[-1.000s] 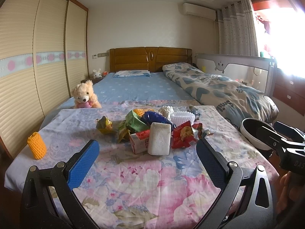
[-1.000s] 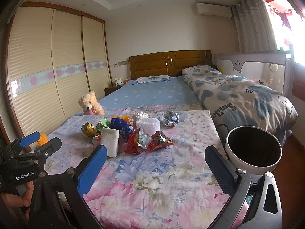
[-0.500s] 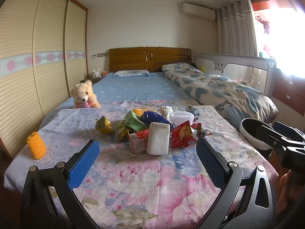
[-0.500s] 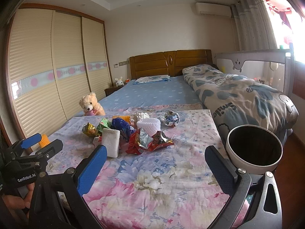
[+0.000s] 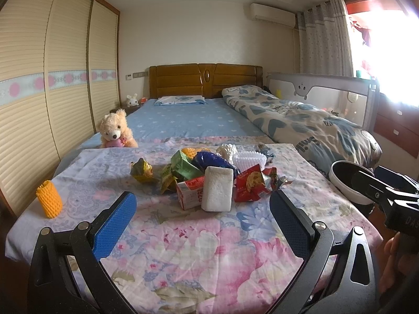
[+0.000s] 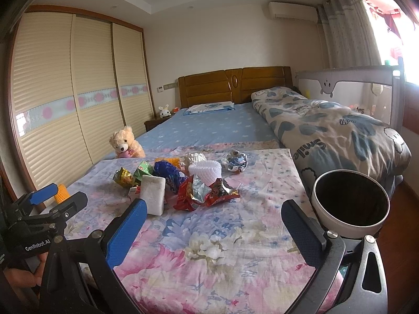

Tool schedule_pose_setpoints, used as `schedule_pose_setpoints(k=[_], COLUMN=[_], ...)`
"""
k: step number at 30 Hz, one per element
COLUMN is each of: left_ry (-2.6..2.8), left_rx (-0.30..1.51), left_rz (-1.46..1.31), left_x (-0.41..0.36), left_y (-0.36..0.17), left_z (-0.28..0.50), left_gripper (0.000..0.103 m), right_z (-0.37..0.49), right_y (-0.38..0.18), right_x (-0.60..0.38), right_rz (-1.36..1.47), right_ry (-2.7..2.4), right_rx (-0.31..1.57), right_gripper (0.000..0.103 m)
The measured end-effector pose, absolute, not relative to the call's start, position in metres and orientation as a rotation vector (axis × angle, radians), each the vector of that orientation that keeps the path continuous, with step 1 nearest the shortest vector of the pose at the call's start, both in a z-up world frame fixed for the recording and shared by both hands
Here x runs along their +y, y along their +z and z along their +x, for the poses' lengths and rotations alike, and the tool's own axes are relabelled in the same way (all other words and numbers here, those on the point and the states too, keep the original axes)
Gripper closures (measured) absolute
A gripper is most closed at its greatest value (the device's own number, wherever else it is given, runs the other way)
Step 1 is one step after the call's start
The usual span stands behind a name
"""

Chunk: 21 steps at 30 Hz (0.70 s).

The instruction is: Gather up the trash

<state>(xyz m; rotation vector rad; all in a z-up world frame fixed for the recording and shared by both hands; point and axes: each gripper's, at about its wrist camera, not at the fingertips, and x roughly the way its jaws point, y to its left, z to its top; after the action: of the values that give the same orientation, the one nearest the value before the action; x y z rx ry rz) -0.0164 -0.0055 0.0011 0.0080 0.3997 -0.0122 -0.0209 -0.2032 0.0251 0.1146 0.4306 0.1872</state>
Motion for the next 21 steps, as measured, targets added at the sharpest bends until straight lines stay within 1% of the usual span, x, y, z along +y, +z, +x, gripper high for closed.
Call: schedule_pose_setpoints(k=[8,10,21], left_ry=[-0.012,-0.016,-0.029], left_rx=[0.407,0.411,0.506], left_rz=[0.004,0.002,-0.005], left_x=[-0.007,-0.005,0.003], left_y=[-0.006,-0.001,-0.015], left_z=[-0.02,-0.016,0.008], left_gripper=[0.0,0.0,0.0], right_z=[-0.019,-0.019,0.004], right_y=[0.024,0.024,0.015], right_x=[-0.203,-0.201,-0.208], right_rz=[0.113,0.113,0.155], right_ry=[0.189,0.192,0.21], right_rx=[0.437,0.444,0.515], right_gripper=[0.0,0.0,0.001])
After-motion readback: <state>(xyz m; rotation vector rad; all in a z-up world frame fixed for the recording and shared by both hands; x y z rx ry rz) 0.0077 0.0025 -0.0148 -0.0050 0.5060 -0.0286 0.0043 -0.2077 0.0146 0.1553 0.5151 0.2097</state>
